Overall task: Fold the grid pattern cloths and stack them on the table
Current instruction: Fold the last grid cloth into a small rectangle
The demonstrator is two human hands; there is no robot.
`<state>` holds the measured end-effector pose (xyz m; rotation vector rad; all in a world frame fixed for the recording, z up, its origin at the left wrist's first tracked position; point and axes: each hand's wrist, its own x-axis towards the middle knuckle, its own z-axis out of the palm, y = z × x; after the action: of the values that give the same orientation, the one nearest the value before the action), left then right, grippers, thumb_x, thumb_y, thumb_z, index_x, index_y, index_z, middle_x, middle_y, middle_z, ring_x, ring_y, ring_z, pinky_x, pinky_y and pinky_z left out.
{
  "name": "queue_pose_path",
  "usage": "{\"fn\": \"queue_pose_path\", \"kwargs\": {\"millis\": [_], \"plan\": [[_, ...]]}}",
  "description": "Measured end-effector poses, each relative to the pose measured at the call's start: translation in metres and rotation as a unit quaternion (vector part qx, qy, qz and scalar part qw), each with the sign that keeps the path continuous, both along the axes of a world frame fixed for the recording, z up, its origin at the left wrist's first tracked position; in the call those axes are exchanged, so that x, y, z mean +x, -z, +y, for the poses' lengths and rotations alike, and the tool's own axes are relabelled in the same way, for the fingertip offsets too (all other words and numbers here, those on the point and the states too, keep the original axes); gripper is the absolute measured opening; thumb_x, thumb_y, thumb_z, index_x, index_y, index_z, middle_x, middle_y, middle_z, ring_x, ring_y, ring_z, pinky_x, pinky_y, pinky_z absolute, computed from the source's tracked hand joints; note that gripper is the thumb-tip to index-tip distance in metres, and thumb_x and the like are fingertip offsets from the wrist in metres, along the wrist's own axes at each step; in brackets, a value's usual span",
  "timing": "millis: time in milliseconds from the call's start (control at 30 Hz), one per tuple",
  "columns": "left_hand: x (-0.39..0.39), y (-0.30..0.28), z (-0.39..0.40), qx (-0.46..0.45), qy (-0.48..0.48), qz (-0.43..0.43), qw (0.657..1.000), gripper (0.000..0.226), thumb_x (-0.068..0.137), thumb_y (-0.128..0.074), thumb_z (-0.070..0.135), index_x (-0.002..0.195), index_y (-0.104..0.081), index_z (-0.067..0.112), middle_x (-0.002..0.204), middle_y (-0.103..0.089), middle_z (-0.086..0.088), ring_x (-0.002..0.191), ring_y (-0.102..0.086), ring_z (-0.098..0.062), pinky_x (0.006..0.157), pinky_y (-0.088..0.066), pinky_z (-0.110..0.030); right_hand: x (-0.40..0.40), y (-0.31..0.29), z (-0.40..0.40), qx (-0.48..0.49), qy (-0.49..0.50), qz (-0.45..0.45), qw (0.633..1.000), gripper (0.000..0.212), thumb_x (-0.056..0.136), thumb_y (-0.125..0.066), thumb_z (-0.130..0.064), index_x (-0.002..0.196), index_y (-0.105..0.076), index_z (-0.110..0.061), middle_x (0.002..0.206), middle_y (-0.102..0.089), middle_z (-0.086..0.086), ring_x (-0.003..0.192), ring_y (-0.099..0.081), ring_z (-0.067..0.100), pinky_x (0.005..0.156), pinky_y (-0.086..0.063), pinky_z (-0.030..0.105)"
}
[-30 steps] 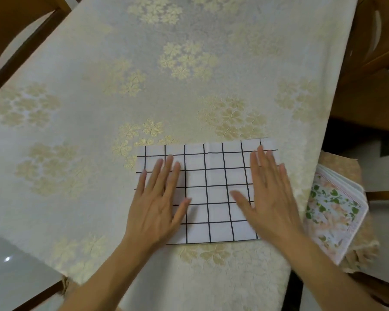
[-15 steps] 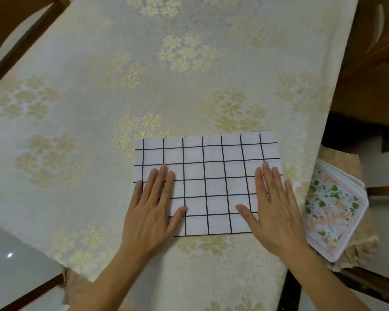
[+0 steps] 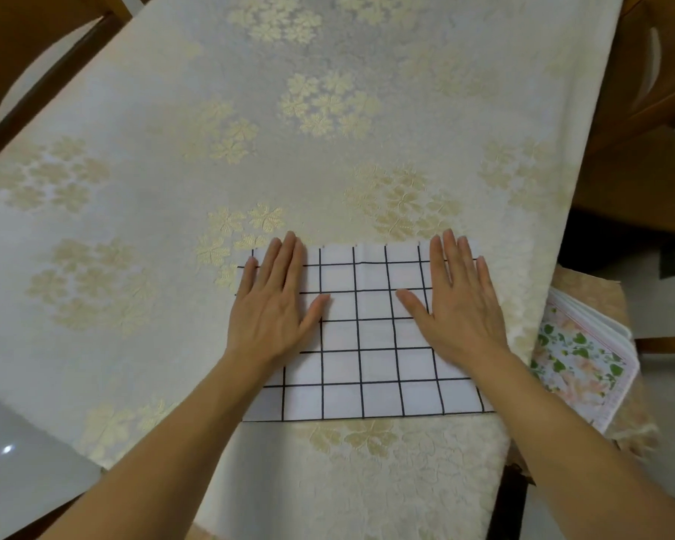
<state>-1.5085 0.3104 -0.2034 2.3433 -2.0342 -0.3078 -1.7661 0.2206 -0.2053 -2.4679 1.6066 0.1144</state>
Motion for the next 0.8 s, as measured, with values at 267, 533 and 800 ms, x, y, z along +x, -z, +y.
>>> {"fn": "queue_pose_path", "kwargs": {"millis": [267,533,800], "plan": [[0.005,0.002,-0.005,-0.013,0.003,0.004,1.000,0.080,0.098,-0.007,0.066,0.157,0.005,0.014,0.166,0.010,0.000,0.152,0.012,-0.014,0.125,-0.002,-0.044,-0.003,0.001,-0.005,-0.007,0.006,0.004,1.000,0.090,0.094,-0.005,-0.074,0.157,0.013,-0.012,0.165,0.020,0.005,0.151,0.021,0.018,0.125,0.004,0.043],[0.004,-0.002,-0.004,-0.013,0.006,-0.005,1.000,0.079,0.100,-0.015,0.062,0.157,0.000,0.010,0.166,0.005,-0.004,0.153,0.007,-0.018,0.124,-0.006,-0.047,-0.005,0.002,-0.005,-0.016,0.011,0.015,1.000,0.087,0.097,-0.009,-0.072,0.157,0.011,-0.012,0.166,0.016,0.006,0.152,0.017,0.019,0.125,-0.005,0.046],[0.003,-0.012,-0.003,0.004,-0.029,0.002,1.000,0.077,0.100,-0.015,0.061,0.158,-0.002,0.012,0.166,0.003,-0.003,0.153,0.006,-0.017,0.123,-0.009,-0.048,-0.004,-0.005,-0.008,0.006,-0.005,0.014,1.000,0.086,0.097,-0.008,-0.071,0.157,0.013,-0.013,0.166,0.017,0.005,0.152,0.018,0.019,0.125,-0.003,0.046]]}}
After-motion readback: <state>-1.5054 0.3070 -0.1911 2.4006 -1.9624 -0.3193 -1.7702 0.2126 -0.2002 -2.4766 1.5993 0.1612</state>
